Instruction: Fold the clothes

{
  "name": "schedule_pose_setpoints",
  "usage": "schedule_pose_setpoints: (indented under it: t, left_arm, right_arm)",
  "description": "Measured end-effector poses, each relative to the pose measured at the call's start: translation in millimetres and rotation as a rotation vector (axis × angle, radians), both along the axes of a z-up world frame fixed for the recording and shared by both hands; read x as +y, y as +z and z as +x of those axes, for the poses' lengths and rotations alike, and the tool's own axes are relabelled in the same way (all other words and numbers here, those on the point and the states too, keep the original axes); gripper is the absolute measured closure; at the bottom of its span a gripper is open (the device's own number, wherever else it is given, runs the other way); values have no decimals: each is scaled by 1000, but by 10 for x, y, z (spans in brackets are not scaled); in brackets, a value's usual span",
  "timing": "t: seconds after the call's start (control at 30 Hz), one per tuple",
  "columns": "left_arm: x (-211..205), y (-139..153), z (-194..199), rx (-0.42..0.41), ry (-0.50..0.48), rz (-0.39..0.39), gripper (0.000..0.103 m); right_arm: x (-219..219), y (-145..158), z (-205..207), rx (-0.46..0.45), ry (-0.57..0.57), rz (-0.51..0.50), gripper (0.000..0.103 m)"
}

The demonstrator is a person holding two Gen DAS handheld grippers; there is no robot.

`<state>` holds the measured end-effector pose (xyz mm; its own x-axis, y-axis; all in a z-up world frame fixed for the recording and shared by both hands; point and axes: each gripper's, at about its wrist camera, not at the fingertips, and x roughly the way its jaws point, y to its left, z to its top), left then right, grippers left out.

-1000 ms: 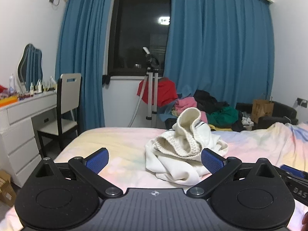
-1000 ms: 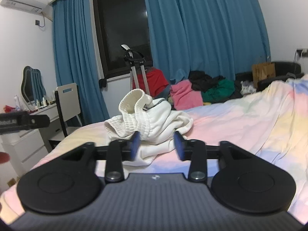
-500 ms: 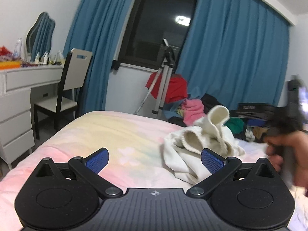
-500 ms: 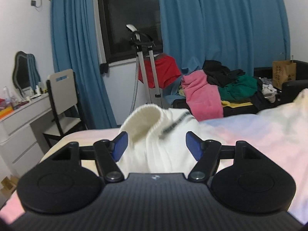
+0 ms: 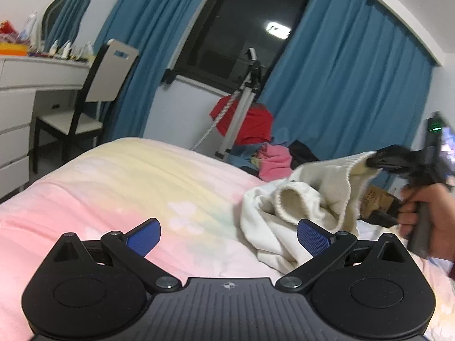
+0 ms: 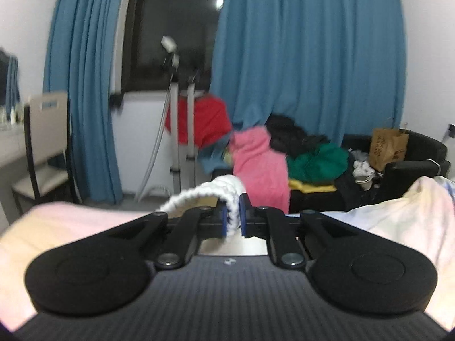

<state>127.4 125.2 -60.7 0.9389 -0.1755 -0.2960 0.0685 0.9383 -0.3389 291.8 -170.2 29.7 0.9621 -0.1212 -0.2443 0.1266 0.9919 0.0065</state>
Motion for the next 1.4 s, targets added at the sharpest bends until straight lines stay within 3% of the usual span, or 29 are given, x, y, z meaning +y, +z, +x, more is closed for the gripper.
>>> schedule_pose_setpoints:
  t: [0.13, 0.23, 0.43, 0.63, 0.73, 0.83, 0.9, 0.93, 1.07, 1.17, 1.37, 1.4]
  left_arm:
    - [-196, 67, -100, -27, -34, 21, 0]
    - [-330, 121, -228, -39, -62, 18, 0]
    - [-462, 213, -576, -45, -99, -11, 0]
    - [-680, 121, -751, 0, -143, -28, 0]
    - [-791, 39, -755, 25, -156, -9, 0]
    - [-896, -81, -662, 51, -165, 16, 0]
    - [-961, -134, -521, 71, -183, 29, 0]
    - [-1004, -159, -424, 80, -193, 36, 0]
    - [-1159, -258, -17, 114, -216, 57, 1]
    - [-1232, -333, 347, 123, -192, 49, 1]
    - [-1239, -588, 842, 122, -178, -104, 5]
    - [-1259, -621, 904, 124, -184, -114, 11]
  right_arm:
    - [-337, 156, -819, -71, -24, 93, 92]
    - [-603, 106, -1410, -75, -43, 186, 92]
    - [-931, -369, -2264, 45, -41, 322, 93]
    - [-1033, -805, -2331, 317, -8, 419, 91]
    - [-1000, -851, -2328, 381, 39, 438, 89]
    - [-972, -803, -2408, 391, 105, 410, 66]
    - [-1048, -758, -2461, 351, 147, 442, 26]
    - [-1082, -738, -2473, 334, 160, 466, 22]
    - [-1217, -763, -2466, 288, 159, 550, 23]
    - [-1266, -872, -2340, 300, 108, 503, 23]
    - [-1242, -1026, -1975, 289, 144, 499, 23]
    - [-1222, -1062, -1920, 294, 143, 489, 24]
